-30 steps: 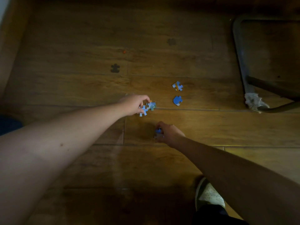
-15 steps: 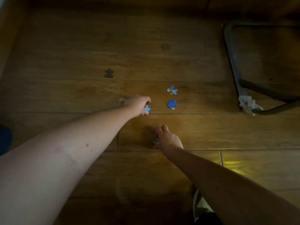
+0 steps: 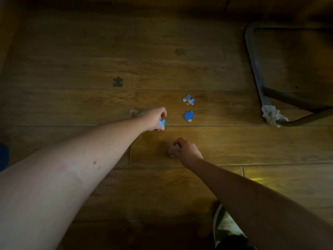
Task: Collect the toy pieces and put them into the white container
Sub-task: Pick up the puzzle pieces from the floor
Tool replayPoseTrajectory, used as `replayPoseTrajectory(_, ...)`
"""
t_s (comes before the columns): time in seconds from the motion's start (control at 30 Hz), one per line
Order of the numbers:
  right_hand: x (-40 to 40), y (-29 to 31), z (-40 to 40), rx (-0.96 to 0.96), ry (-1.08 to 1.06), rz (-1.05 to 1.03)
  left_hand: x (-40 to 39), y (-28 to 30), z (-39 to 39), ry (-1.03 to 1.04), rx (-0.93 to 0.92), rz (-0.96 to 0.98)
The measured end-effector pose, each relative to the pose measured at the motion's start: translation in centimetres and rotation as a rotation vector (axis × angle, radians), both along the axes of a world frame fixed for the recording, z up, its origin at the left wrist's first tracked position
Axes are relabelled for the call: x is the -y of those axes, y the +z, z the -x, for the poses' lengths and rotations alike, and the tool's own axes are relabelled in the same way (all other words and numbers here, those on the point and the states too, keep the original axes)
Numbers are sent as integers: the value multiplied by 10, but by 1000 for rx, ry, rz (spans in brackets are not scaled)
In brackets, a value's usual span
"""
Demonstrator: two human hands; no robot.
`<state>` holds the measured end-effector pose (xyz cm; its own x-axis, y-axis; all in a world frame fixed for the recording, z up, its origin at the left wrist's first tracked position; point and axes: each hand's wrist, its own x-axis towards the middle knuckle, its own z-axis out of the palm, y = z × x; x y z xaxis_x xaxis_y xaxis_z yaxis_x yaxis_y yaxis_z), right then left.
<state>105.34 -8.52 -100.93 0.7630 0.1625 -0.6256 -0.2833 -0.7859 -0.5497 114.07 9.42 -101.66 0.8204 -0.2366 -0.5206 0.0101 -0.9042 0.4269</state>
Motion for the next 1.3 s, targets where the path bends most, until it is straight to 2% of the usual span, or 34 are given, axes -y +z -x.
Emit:
replayPoseTrajectory(0.1,4,3,-15,89,-246,-77,2,-1,-4,134,-142,179)
replayPoseTrajectory(0.2,6,4,-29,130,-386,-158,9,1,-5,237,-221,240)
replayPoseTrajectory(0.3,6,4,-38,155,-536,-244,19,-3,-3,389,-405,413)
replayPoseTrajectory(0.47,1,6,-46,188,-629,-331,31,5,1,736,-687,779)
replayPoseTrajectory(0.57,-3,5,-49,207,-598,-320,33,9,1,783,-792,887)
replayPoseTrajectory(0.67,-5,6,-57,329,-614,-217,29,6,-1,838,-766,952)
replayPoseTrajectory(0.77,-1,9,-67,388,-678,-169,22,7,-4,851,-727,915)
replayPoseTrajectory(0.97,19,-9,-87,251,-408,62,15,5,1,707,-481,837)
replayPoseTrajectory(1.1,23,-10,-96,161,-245,152,12,0,4,707,-483,813)
replayPoseTrajectory(1.3,23,-14,-112,132,-189,262,16,8,5,779,-510,906)
